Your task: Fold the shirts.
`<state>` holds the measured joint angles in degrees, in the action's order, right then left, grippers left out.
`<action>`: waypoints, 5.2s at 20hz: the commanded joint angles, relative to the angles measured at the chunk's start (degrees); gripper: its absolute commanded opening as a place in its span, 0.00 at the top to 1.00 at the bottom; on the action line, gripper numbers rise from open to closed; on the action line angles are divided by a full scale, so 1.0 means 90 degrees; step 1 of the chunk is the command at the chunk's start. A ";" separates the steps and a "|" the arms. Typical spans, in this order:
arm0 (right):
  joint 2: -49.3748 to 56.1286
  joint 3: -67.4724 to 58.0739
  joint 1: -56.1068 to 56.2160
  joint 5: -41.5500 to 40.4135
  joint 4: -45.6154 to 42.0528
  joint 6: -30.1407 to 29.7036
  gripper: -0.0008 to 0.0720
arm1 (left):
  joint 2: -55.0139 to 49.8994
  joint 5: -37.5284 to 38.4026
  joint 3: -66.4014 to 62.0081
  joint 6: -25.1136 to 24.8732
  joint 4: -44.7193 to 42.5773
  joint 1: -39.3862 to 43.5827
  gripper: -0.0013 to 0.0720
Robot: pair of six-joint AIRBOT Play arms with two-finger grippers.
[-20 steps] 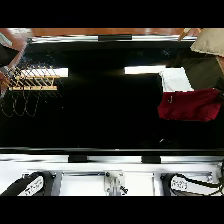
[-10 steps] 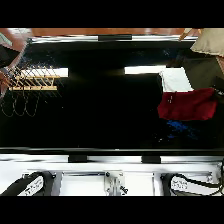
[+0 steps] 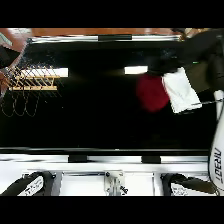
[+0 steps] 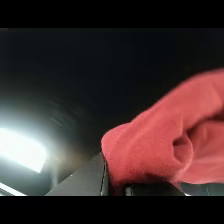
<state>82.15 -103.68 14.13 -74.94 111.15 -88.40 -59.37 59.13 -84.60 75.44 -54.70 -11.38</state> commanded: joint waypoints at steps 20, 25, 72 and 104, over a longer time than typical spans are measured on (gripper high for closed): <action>0.1824 -0.0299 -0.1479 0.4690 0.1110 -0.0862 0.86 | -0.0002 -0.0017 0.0000 -0.0165 -0.0214 -0.0002 0.94; 0.2115 -0.0299 -0.2050 0.6229 0.0631 -0.0867 0.86 | -0.0002 -0.0015 0.0002 -0.0165 -0.0214 -0.0002 0.94; 0.1700 -0.0291 0.0250 -0.1455 -0.2344 -0.1003 0.86 | -0.0141 0.0175 0.0002 -0.0165 -0.0214 -0.0002 0.94; -0.0525 0.3053 -0.6484 -0.2701 -0.3011 0.0860 0.86 | -0.0141 0.0636 0.0000 -0.0136 -0.0206 -0.0002 0.94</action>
<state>81.73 -87.29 -40.88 -102.87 84.62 -81.60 -60.62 64.86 -84.60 74.15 -56.58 -11.38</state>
